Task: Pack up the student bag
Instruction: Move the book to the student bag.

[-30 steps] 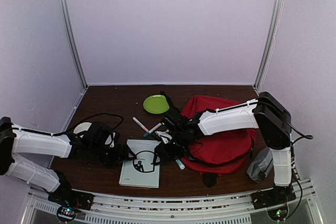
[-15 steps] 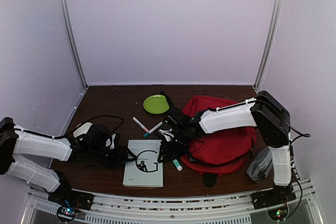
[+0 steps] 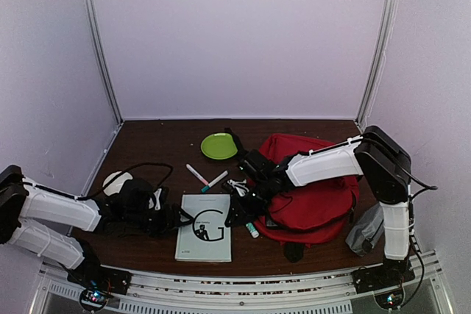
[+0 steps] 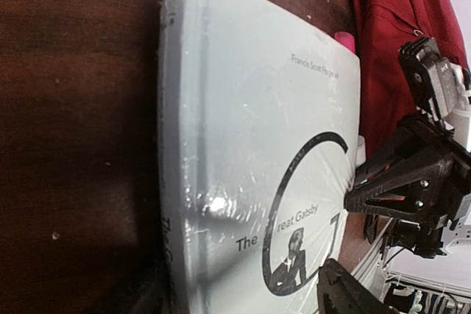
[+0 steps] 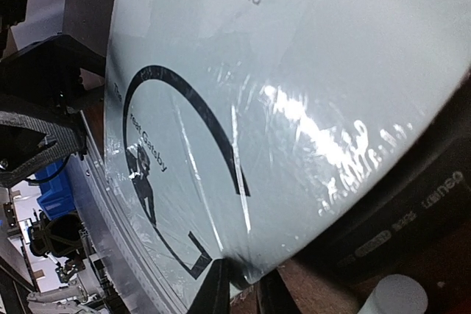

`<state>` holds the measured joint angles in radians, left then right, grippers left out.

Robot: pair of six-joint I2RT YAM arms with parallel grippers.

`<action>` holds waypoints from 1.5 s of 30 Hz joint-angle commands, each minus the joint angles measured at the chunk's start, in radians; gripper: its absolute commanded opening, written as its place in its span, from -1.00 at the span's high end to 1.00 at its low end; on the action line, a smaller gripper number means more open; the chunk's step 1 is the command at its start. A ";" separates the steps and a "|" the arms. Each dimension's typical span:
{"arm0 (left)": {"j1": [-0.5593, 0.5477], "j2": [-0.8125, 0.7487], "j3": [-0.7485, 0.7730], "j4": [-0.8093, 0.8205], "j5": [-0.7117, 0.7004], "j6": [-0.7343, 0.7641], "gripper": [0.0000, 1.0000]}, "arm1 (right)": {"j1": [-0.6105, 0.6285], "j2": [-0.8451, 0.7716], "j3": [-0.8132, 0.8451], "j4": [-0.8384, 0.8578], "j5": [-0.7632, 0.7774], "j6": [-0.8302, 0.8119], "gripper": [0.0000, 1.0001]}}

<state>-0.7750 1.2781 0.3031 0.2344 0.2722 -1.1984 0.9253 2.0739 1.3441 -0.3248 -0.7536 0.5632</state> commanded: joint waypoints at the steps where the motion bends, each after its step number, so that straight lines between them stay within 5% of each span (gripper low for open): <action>1: -0.067 0.021 -0.066 0.033 0.084 -0.048 -0.46 | 0.049 -0.037 0.000 0.335 -0.168 0.018 1.00; 9: -0.066 -0.088 -0.154 0.030 -0.032 -0.027 -0.73 | 0.030 -0.120 -0.069 0.353 -0.162 -0.036 1.00; 28: -0.066 0.037 -0.177 0.281 0.017 -0.046 -0.64 | 0.029 -0.157 -0.060 0.346 -0.161 -0.101 1.00; 39: -0.067 0.338 -0.228 0.841 0.076 -0.181 -0.50 | 0.024 -0.109 0.014 0.275 -0.170 -0.127 0.97; 45: -0.078 0.557 -0.133 1.098 0.125 -0.253 -0.39 | -0.012 -0.172 -0.021 0.179 -0.121 -0.217 0.95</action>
<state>-0.8097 1.7065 0.0883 1.2598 0.2562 -1.4033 0.8833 1.9182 1.3361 -0.1223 -0.9012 0.4423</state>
